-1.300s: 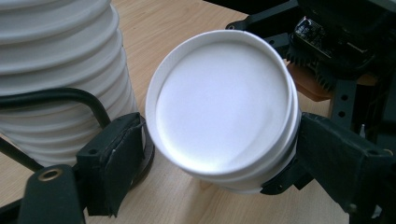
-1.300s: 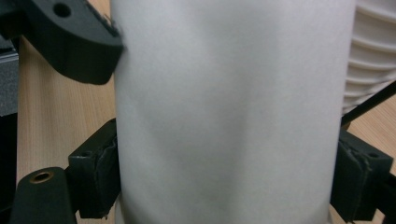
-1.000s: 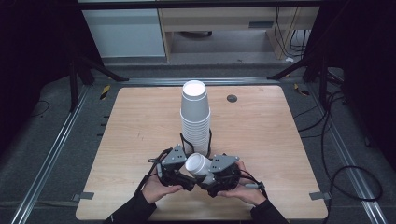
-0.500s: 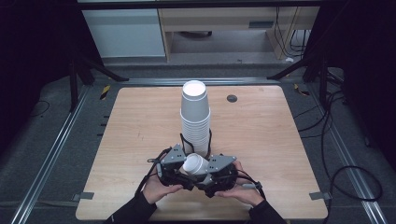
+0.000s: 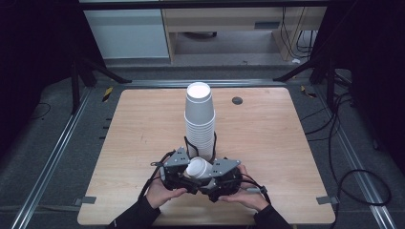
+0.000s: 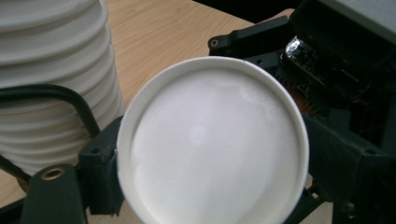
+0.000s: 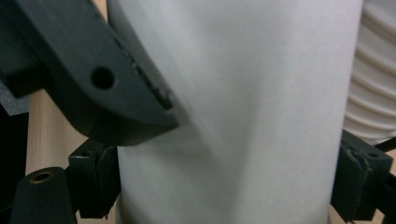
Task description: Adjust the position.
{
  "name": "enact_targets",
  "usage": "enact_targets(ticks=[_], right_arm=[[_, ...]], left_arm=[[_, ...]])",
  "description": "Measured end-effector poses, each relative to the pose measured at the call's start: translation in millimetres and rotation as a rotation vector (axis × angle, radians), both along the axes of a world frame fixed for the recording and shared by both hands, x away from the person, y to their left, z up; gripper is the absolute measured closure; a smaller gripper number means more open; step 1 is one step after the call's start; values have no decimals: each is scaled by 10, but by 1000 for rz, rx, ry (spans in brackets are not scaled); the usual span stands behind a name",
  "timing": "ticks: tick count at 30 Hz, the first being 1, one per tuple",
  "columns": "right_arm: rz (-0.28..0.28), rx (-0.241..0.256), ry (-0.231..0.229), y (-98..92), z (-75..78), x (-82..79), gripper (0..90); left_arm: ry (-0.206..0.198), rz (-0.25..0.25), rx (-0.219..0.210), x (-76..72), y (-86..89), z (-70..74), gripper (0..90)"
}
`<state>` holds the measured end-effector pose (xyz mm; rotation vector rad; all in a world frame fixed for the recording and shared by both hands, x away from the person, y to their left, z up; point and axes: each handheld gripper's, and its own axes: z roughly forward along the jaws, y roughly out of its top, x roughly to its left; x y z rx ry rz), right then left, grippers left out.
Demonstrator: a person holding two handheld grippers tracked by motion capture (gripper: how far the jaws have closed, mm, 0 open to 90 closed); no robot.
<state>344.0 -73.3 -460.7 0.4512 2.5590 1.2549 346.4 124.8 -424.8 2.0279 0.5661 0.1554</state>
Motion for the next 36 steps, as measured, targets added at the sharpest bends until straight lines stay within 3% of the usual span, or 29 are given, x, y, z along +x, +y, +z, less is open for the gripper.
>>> enact_targets(ticks=[26, 36], right_arm=[[6, -3, 11, 44, -29, 6, 111], [-6, 28, 39, 23, -18, 27, 77]], left_arm=[[-2, -12, 0, -30, 11, 40, 222], [-5, -14, -15, -42, 17, 57, 227]])
